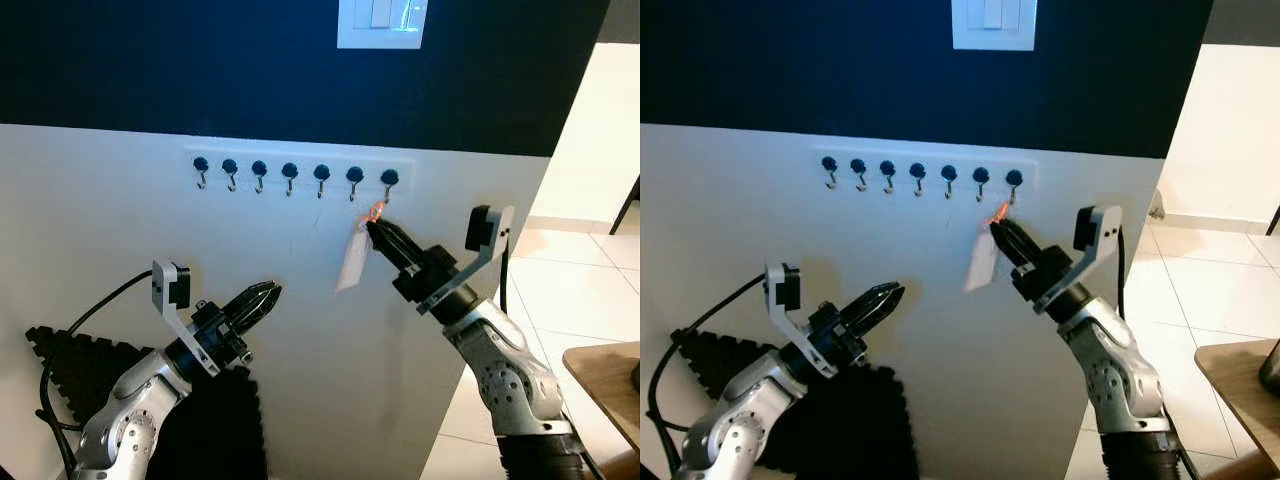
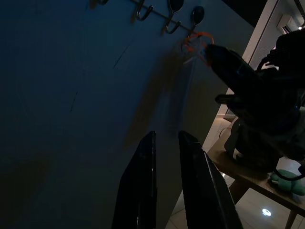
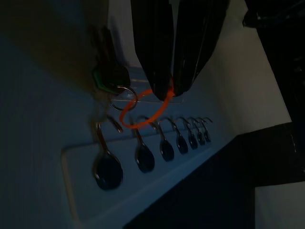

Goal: Hang keys on a hook

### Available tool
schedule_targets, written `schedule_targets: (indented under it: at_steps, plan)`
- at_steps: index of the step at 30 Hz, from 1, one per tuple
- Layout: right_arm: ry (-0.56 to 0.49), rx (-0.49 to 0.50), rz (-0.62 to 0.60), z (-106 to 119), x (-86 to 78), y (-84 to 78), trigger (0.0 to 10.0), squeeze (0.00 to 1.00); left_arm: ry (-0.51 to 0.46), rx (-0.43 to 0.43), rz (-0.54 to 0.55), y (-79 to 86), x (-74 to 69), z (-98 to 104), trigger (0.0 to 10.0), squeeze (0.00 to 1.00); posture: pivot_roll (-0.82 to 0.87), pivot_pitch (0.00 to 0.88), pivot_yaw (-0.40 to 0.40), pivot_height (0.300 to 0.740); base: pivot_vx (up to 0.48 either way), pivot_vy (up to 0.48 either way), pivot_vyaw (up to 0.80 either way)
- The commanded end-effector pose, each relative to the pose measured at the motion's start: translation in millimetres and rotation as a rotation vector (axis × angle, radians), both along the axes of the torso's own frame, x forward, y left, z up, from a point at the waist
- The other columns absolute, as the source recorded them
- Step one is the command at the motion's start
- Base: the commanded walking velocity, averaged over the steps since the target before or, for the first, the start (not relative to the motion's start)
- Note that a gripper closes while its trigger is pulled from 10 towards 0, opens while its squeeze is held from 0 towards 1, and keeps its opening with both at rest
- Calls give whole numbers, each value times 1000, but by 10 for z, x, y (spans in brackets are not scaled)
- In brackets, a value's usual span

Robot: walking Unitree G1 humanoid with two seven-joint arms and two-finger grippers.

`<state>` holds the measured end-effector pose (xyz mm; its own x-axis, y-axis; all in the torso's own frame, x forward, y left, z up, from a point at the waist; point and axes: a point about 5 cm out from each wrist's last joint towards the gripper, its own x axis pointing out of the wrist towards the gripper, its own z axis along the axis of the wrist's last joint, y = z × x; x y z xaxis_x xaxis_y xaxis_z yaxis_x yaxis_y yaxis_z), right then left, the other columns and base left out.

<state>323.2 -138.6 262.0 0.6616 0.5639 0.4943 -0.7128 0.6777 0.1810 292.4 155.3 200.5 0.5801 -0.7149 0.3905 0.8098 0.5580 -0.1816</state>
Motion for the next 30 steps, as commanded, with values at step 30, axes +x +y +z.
schedule_targets:
  at_steps: [30]
  plan:
    - [25, 54, 66, -2, 89, 89, 10000, 0, 29, 22, -41, -91, -36, -74, 10000, 0, 6, 51, 8, 740, 0, 0, 0]
